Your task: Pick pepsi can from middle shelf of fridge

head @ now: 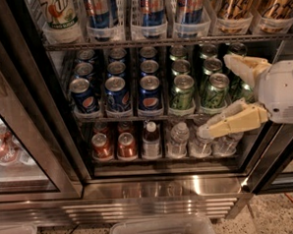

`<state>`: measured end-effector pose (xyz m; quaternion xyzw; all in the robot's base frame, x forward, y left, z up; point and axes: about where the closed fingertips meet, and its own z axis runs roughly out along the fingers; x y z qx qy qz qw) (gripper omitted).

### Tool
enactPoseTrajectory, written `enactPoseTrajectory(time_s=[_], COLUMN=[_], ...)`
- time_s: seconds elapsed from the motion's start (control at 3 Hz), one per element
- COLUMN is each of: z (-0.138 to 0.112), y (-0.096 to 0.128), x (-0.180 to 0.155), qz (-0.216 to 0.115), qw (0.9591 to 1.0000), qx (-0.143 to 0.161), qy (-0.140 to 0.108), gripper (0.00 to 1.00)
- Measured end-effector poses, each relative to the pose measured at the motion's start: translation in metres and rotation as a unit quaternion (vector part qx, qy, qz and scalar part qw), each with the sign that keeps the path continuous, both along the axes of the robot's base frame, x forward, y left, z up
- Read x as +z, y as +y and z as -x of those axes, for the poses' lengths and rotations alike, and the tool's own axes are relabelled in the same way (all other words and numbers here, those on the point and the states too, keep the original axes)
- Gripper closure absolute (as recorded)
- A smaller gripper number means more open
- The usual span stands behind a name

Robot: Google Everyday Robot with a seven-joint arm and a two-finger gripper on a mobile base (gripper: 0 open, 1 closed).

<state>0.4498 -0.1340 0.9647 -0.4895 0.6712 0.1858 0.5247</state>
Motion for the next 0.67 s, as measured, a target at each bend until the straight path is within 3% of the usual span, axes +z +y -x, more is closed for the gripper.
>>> enactPoseTrajectory(time_s=[0.33, 0.67], z=[-0.004, -0.015], y=[0.008, 0.025], x=[-0.003, -0.005], qz=[-0.08, -0.154], qw=[0.996, 0.986], qx=[-0.026, -0.032], qy=[-0.03, -0.055], gripper=[0.0, 0.0])
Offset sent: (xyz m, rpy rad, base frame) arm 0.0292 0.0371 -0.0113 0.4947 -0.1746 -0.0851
